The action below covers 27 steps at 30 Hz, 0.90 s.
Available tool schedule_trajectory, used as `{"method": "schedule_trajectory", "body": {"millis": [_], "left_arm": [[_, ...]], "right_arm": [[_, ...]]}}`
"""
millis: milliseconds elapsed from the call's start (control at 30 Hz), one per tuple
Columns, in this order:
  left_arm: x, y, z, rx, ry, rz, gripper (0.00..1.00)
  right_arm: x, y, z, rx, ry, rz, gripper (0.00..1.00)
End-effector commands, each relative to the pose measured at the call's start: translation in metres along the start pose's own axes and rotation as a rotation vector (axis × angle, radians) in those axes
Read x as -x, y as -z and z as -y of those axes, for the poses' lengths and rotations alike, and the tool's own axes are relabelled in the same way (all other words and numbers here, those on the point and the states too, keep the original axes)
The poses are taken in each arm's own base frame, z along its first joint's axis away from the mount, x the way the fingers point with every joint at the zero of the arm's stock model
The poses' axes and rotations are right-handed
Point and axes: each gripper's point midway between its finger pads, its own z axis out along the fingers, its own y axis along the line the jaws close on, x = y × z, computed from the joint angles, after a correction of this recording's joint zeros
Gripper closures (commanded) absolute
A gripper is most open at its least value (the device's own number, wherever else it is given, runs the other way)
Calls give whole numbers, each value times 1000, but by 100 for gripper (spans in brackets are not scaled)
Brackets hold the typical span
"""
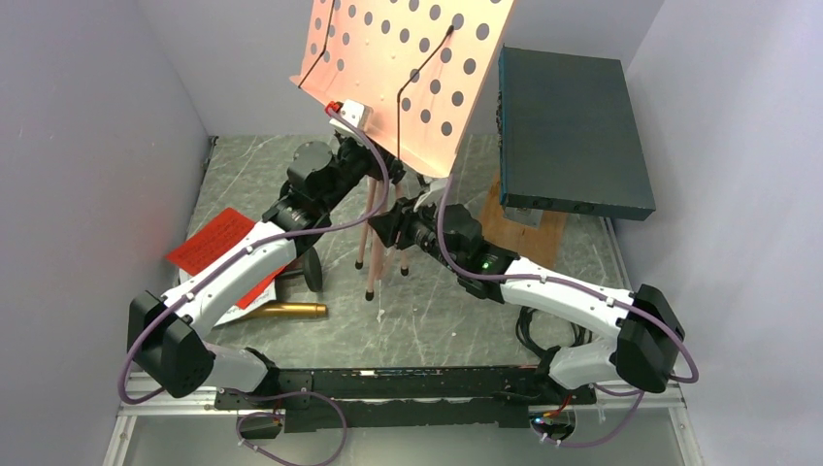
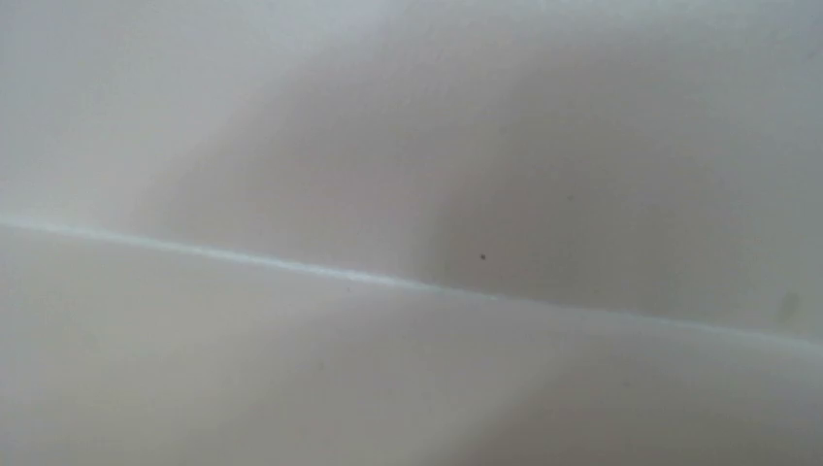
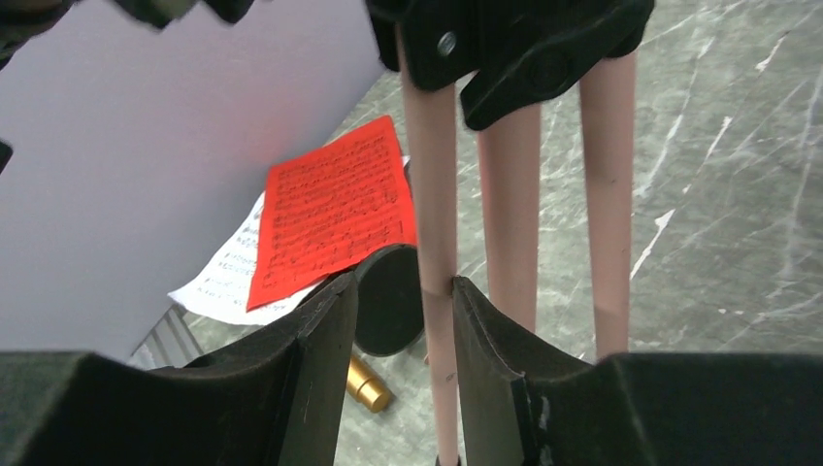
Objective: Set up the instrument practice props
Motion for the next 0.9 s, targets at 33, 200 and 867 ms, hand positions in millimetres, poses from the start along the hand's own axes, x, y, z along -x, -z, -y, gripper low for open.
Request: {"method": "schedule_trajectory", "body": {"millis": [33, 200, 867], "left_arm": [[194, 53, 63, -154, -12, 557, 100], [196, 57, 80, -175, -34, 567, 100], [241, 111, 87, -106, -125, 705, 100]], "right_arm": [[53, 8, 2, -26, 10, 150, 56], [56, 11, 6, -19, -5, 160, 54], [11, 4, 12, 51, 137, 51, 100]]}}
